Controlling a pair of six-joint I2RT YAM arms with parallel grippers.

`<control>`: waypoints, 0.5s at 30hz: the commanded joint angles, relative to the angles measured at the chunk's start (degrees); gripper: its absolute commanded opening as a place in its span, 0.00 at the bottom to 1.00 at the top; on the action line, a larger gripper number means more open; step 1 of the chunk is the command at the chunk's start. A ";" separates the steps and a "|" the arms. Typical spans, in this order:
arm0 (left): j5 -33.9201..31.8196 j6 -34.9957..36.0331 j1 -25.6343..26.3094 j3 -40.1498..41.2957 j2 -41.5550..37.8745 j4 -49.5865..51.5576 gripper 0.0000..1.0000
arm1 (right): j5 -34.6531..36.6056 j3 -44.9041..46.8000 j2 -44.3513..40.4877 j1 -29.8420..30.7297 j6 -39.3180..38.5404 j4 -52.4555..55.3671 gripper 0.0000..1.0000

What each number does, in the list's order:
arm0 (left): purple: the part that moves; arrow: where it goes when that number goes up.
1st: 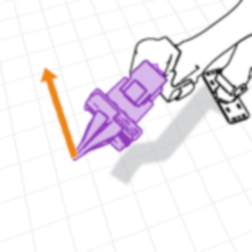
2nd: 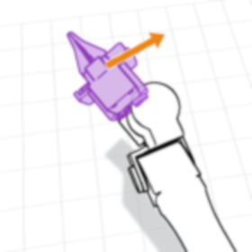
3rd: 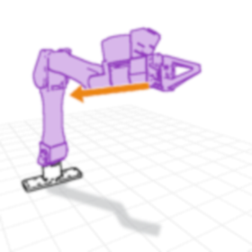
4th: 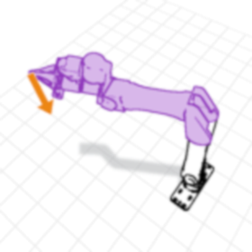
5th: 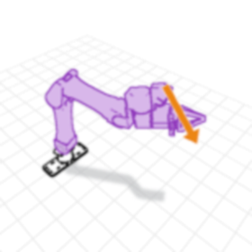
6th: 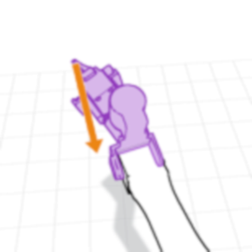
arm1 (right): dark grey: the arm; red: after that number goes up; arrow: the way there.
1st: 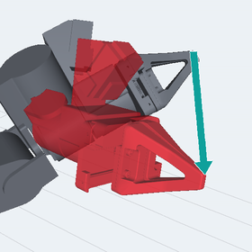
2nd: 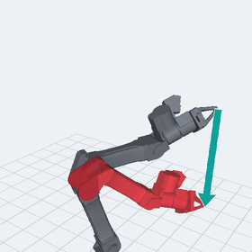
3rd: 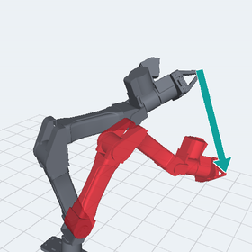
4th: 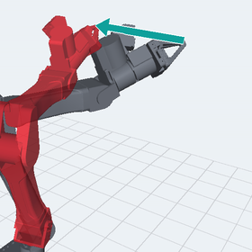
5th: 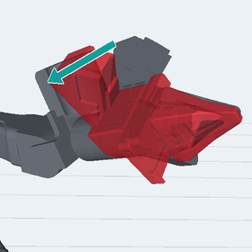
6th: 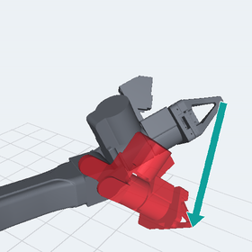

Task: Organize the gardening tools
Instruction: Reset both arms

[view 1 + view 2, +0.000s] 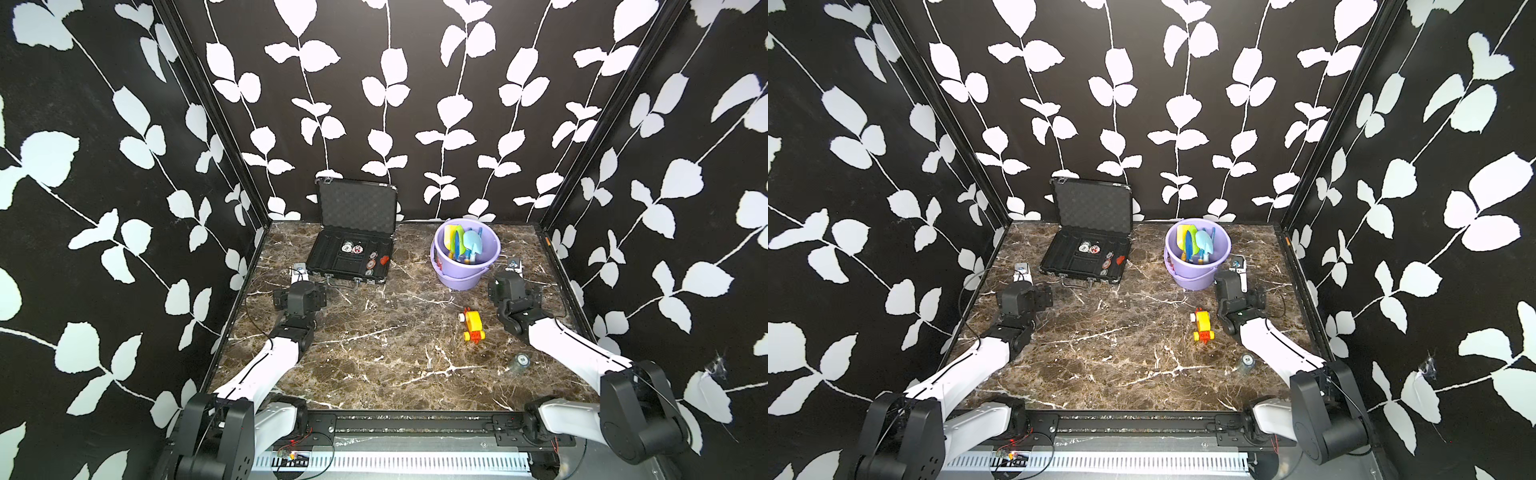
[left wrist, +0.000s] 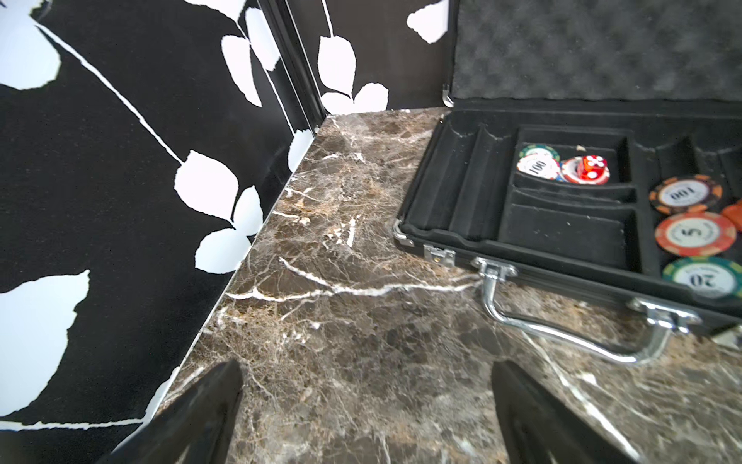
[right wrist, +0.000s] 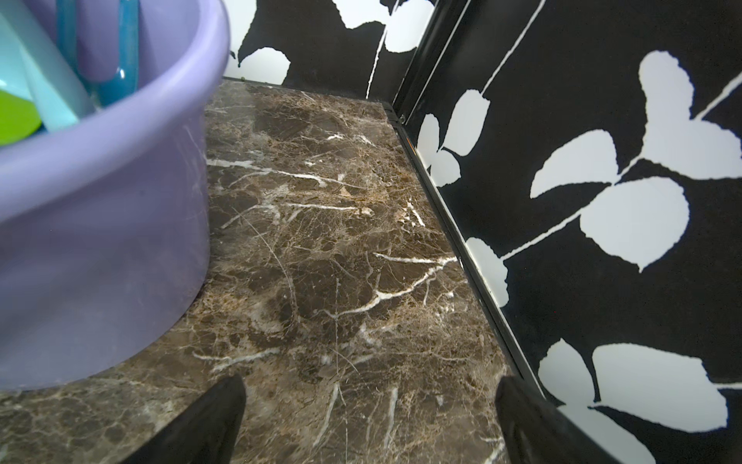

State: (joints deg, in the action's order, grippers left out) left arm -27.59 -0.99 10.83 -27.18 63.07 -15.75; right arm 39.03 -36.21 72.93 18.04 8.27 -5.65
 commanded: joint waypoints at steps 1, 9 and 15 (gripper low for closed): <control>2.15 1.62 -1.31 1.06 -0.26 -5.36 0.99 | 0.96 2.12 0.47 -0.22 -4.64 -6.53 0.99; 7.45 7.01 -3.45 2.23 2.94 -10.46 0.99 | -4.64 9.25 0.16 -0.27 -14.75 -22.01 0.99; 12.45 7.30 -4.93 5.04 7.07 -18.64 0.99 | -9.20 13.29 2.20 -0.70 -17.67 -32.33 0.99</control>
State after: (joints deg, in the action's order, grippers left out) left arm -18.74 5.02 6.55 -23.42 68.97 -28.05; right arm 33.04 -23.90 74.11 17.91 -6.92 -29.06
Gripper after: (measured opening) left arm 0.987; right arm 0.990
